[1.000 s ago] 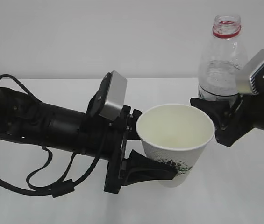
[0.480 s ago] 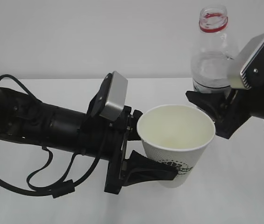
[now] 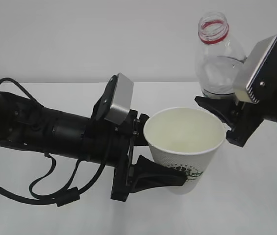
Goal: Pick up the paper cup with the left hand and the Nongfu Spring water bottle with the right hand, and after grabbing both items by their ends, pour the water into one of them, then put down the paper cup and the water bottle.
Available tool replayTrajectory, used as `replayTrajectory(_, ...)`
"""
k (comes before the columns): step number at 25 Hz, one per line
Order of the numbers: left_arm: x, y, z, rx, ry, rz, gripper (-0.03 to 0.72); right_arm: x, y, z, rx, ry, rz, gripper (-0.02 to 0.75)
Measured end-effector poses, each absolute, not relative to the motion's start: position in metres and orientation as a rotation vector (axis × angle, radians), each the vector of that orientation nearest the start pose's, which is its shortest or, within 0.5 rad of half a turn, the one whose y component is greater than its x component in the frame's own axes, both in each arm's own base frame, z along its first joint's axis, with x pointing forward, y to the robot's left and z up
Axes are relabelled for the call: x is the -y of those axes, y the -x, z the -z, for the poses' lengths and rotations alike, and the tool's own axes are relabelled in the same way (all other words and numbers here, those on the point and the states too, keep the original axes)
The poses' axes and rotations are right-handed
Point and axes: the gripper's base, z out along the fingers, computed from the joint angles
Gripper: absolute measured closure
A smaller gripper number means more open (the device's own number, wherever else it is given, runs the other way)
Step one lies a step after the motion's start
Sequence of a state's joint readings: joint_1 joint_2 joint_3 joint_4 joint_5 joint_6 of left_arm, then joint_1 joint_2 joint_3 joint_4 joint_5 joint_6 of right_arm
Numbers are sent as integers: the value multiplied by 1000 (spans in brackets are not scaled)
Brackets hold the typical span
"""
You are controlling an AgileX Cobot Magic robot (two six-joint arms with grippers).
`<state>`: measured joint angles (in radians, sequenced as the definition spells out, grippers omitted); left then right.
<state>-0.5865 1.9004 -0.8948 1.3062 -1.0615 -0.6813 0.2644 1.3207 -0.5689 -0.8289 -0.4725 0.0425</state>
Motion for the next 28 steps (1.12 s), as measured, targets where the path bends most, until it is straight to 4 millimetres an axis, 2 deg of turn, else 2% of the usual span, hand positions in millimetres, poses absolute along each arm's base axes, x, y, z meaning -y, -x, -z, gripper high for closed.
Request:
replayTrajectory(10,253,-244,-169,-1401,-1414,1127,169,-96,-251,-251,-1489,1152,105,234)
replayTrajectory(28,252,-249,-170,-1427,-1358,1114,169,-93,-255,-257,-1416,1203,239,234)
